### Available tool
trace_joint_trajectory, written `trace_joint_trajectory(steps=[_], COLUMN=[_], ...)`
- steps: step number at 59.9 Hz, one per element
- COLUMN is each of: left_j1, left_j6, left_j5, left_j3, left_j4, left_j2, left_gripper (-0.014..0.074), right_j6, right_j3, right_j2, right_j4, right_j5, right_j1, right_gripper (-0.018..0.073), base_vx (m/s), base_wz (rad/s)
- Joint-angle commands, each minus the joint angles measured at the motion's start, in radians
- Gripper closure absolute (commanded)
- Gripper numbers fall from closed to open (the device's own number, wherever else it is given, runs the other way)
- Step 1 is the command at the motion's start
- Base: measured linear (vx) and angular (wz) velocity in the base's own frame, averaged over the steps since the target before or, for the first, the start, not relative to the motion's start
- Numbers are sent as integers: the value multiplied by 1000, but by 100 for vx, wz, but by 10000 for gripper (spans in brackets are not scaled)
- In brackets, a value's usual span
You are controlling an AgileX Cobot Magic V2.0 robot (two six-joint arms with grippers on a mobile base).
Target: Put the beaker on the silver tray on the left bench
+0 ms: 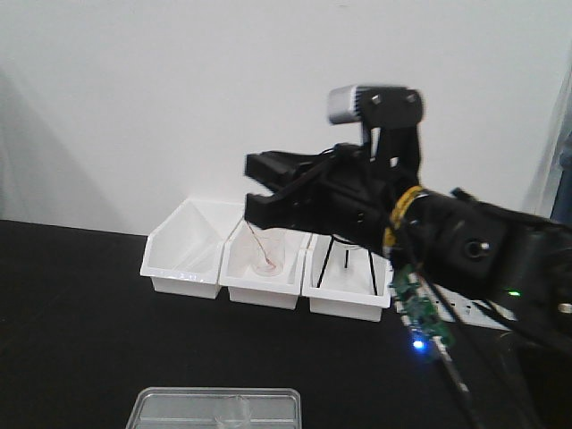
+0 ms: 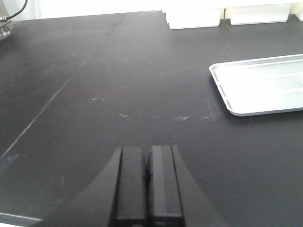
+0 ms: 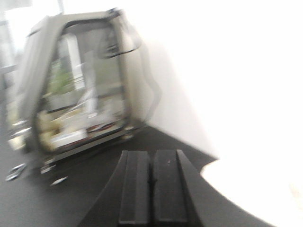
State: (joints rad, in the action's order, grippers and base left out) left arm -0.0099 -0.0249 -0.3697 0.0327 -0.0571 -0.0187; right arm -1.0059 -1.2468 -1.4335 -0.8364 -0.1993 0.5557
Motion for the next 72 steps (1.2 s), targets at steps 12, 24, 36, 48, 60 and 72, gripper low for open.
trace_joint_trajectory(steps=[12,24,36,48,60,72], left_j1=[-5,-5,-5,-5,-5,-5], left_j6=[2,2,2,2,2,2], left_j5=[75,75,75,75,75,75], left_j3=[20,20,20,20,20,20], left_j4=[3,3,3,3,3,3], left_j2=[-7,-7,-7,-7,-7,-7], left_gripper=[595,595,595,595,595,595], right_j6=[775,818,843,852,851,847], right_j3=[380,752,1013,1209,1284,1284], right_j2=[422,803,1187,1394,1457,1457], right_j4=[723,753,751,762,762,769], right_j5=[199,81,273,268,260,264], right_j1=[-34,-209,-430,-558,-608,-608], right_gripper=[575,575,575,575,575,573], base_vx=[0,0,0,0,0,0], base_wz=[0,0,0,0,0,0])
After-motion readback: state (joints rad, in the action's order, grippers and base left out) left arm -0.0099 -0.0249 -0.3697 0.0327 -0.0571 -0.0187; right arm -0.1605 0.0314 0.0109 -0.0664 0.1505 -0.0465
